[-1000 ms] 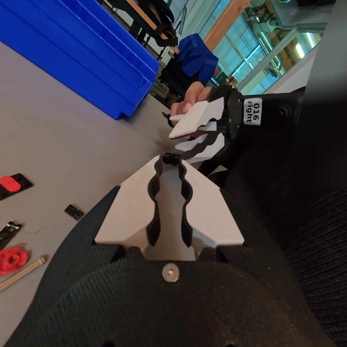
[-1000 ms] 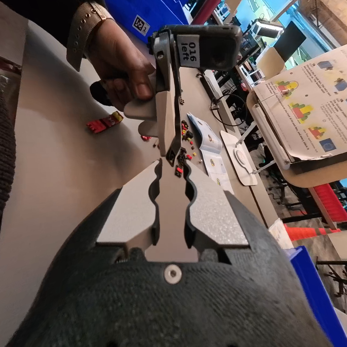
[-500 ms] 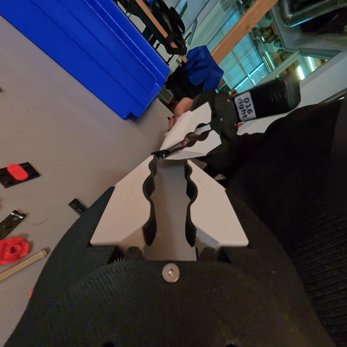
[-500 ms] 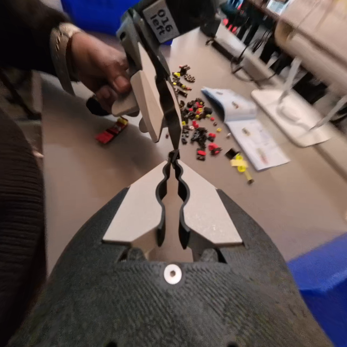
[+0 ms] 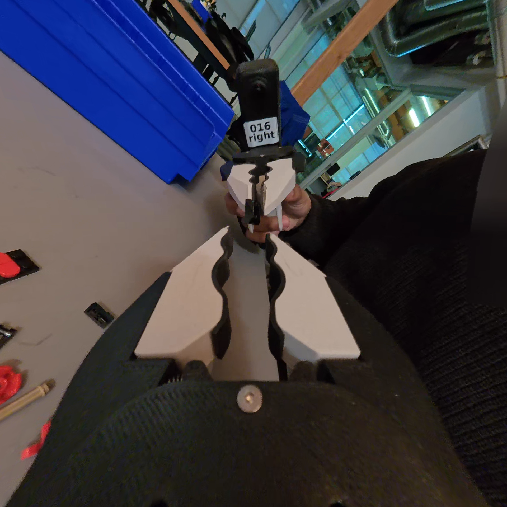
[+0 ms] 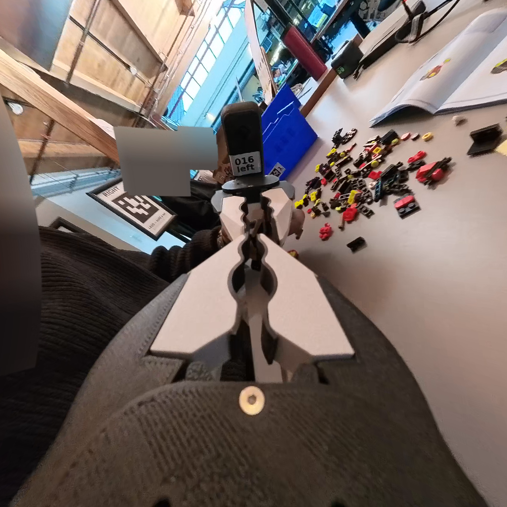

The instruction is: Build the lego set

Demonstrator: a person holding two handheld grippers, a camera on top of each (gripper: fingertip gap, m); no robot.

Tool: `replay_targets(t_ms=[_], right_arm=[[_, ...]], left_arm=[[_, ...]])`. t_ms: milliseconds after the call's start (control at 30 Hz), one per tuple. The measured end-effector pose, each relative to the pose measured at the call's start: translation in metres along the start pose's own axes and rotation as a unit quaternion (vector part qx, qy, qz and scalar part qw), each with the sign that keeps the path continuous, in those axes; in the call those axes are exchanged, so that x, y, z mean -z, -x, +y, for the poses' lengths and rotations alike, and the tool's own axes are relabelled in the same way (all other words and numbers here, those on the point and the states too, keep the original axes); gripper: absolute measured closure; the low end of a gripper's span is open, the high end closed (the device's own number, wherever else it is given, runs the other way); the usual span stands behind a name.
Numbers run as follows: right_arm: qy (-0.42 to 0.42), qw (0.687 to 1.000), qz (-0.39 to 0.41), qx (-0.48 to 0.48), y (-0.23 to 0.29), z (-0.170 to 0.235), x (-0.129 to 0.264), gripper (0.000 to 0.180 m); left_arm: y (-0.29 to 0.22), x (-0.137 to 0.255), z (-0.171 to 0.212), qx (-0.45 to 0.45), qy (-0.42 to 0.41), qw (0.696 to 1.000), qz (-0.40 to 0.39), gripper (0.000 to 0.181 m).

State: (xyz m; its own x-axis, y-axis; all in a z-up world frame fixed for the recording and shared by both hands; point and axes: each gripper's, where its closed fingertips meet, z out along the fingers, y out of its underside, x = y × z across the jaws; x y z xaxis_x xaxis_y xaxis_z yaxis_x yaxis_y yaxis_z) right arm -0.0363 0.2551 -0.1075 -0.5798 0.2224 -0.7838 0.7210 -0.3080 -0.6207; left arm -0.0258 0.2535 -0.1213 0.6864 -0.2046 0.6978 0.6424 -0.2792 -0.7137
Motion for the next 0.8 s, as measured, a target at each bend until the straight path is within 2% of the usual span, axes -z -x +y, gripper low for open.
replay_targets(t_ms=[200,367,800], right_arm=[[-0.021,0.997,-0.033,-0.070,0.002,-0.003,-0.001,0.178],[-0.025,0.994,-0.048,-0.092,0.004,-0.003,-0.002,0.178],[-0.014,0.996,-0.038,-0.077,0.003,0.001,-0.004,0.178]], left_arm=[[-0.007,0.004,-0.012,0.029,-0.037,0.998,0.033,0.169],[-0.006,0.006,-0.014,0.034,-0.044,0.998,0.034,0.179],[-0.007,0.006,-0.014,0.050,-0.046,0.997,0.046,0.174]])
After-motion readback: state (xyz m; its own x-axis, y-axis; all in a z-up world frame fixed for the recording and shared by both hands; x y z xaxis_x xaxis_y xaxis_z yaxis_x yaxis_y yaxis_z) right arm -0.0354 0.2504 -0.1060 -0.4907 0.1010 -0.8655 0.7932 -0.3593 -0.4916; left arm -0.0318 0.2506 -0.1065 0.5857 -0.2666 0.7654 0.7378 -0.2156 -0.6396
